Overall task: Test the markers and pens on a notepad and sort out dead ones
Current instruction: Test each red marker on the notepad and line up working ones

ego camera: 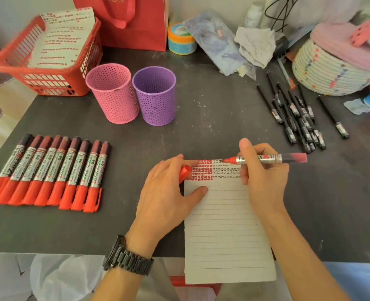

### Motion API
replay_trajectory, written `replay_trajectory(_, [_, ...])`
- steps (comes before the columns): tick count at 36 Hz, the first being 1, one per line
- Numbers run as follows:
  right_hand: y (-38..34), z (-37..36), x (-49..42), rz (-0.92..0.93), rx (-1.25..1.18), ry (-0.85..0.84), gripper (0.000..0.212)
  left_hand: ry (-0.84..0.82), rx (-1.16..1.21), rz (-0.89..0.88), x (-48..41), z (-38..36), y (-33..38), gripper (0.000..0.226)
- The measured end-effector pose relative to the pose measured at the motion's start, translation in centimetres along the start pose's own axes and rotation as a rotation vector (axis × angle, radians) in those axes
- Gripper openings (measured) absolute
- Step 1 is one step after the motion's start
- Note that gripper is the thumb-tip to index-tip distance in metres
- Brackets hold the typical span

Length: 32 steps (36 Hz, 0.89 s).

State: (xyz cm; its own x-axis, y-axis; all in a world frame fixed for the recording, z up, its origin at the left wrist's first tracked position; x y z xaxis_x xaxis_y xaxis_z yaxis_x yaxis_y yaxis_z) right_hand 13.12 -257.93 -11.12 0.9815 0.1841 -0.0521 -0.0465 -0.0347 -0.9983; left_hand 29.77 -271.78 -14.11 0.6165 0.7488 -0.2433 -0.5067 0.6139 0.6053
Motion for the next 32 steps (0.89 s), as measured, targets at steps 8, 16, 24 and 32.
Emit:
replay_trajectory(8, [-1.6, -0.1, 0.8, -0.102, -0.187, -0.116, 0.025, -0.027, 0.079, 0.013, 0.2, 0.5, 0.7, 0.051])
replay_trajectory(16, [-1.6, 2.9, 4.0, -0.281, -0.271, -0.11, 0.02, 0.068, 0.703, 0.229, 0.5, 4.2, -0.2, 0.042])
replay_trajectory(24, [0.3, 4.0, 8.0, -0.503, -0.34, -0.137, 0.019, 0.06, 0.961, 0.438, 4.4, 5.3, -2.1, 0.019])
replay_trajectory(32, [0.9, 3.4, 10.7, -0.609, -0.408, -0.199, 0.025, 0.074, 0.908, 0.331, 6.6, 7.3, -0.3, 0.016])
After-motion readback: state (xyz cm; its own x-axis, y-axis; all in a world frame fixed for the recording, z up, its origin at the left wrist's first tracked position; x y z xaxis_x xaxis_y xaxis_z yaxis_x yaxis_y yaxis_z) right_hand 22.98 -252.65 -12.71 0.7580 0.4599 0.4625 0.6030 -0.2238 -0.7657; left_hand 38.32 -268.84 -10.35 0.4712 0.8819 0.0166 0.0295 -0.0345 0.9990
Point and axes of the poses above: each hand's wrist, its own x-axis away from the middle knuckle, its own z-axis out of the back of the hand, y = z × x, the point moved 10 cm from there along -x, towards the middle knuckle, and after that the axes turned 14 degrees about y, right-handed, at the moved point
